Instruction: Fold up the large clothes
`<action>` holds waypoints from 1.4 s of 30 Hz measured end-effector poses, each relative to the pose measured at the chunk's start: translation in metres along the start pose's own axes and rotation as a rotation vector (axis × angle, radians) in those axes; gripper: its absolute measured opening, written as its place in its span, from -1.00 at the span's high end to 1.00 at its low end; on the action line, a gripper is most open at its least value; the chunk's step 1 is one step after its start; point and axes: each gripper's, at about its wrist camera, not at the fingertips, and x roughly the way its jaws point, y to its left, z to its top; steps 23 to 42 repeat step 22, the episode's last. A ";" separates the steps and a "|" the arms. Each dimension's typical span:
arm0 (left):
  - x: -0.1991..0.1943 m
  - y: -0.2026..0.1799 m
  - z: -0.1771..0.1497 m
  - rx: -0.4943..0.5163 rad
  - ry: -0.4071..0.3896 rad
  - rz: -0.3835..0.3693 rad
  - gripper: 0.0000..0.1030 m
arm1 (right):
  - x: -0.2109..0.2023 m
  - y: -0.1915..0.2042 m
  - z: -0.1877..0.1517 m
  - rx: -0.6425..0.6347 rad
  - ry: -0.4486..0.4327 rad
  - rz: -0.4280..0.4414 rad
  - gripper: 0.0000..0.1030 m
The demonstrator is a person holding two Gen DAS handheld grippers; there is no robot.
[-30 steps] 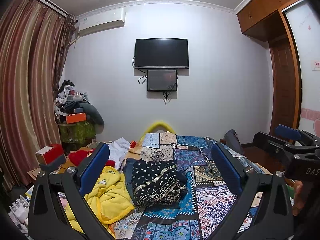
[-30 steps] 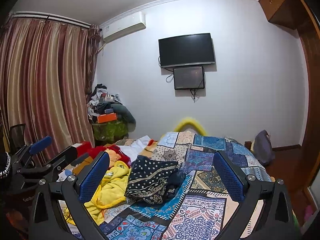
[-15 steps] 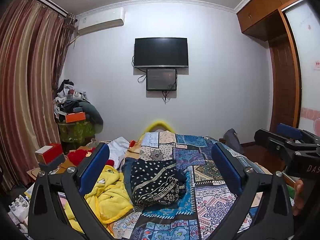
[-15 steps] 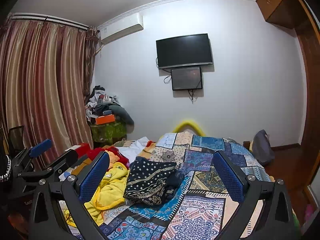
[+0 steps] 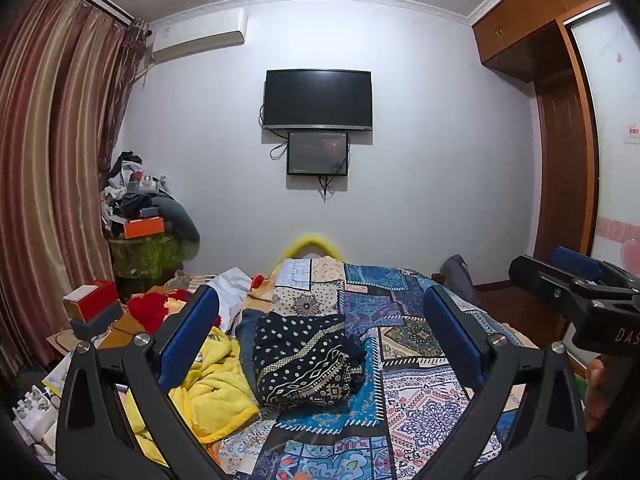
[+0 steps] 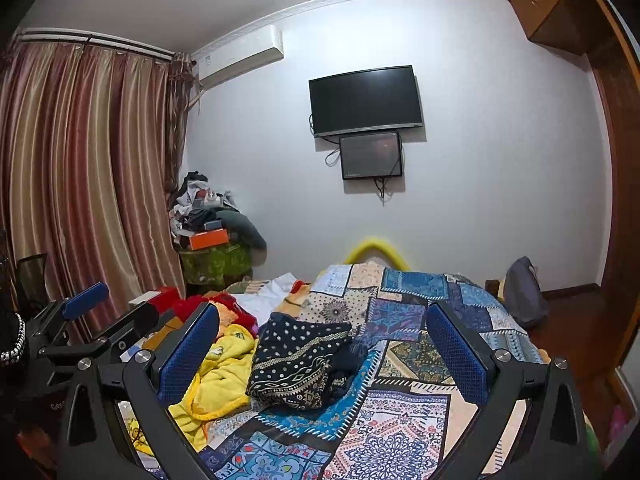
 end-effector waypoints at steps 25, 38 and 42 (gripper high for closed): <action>0.004 -0.003 -0.004 -0.019 0.031 -0.023 -0.99 | 0.008 0.004 -0.004 0.010 0.026 -0.021 -1.00; 0.004 -0.003 -0.004 -0.019 0.031 -0.023 -0.99 | 0.008 0.004 -0.004 0.010 0.026 -0.021 -1.00; 0.004 -0.003 -0.004 -0.019 0.031 -0.023 -0.99 | 0.008 0.004 -0.004 0.010 0.026 -0.021 -1.00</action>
